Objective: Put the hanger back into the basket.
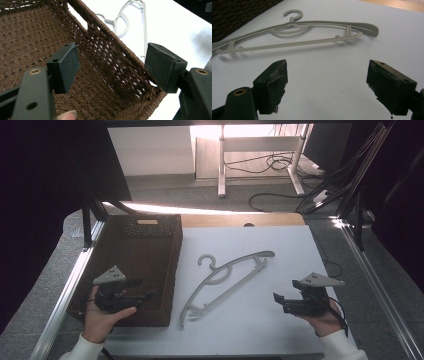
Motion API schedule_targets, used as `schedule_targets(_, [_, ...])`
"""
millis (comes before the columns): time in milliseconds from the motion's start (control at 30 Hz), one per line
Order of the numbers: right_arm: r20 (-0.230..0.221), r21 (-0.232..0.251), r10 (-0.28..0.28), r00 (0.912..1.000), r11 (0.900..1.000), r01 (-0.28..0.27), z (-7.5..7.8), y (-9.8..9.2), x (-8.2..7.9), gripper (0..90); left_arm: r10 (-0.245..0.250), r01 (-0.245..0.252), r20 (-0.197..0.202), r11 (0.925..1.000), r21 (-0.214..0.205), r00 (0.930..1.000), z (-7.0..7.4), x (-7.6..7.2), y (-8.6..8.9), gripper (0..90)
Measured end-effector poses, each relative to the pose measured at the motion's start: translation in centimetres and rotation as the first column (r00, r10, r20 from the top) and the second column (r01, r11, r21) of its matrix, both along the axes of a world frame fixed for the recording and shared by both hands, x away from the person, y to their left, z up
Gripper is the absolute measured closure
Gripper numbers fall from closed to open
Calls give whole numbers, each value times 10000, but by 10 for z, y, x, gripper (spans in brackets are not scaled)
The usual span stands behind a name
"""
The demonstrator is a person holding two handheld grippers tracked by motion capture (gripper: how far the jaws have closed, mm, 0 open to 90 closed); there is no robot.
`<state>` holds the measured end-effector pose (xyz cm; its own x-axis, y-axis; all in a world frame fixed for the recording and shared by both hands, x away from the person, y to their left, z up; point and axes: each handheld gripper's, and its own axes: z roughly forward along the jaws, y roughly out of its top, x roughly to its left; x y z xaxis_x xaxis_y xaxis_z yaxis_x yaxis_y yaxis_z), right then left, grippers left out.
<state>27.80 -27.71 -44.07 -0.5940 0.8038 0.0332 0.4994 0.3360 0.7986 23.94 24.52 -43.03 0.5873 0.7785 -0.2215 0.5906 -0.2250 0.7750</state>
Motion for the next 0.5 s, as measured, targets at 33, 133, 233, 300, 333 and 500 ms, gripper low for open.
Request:
schedule_targets(33, [2,-16,8,10000,10000,-8,0,-1,0,185,11,-11,19,10000,14,10000,0,0,0,274])
schedule_targets(133, [-76,-35,22,10000,10000,-22,-1,-2,1,204,34,-34,-24,10000,16,10000,-1,0,1,274])
schedule_targets(233, [-106,-70,53,9999,10000,-54,-1,-1,2,218,38,-38,-43,10000,33,10000,-3,-2,2,275])
schedule_targets(300, [-97,-128,97,9999,9999,-98,0,1,3,222,57,-57,-19,10000,53,10000,-3,-3,3,275])
schedule_targets(333, [-111,-157,127,9999,9998,-129,0,2,2,224,57,-57,-19,10000,53,10000,-3,-3,3,274])
schedule_targets(500, [-173,-298,232,9996,9993,-237,2,6,2,234,83,-84,88,10000,21,9999,0,-8,3,274])
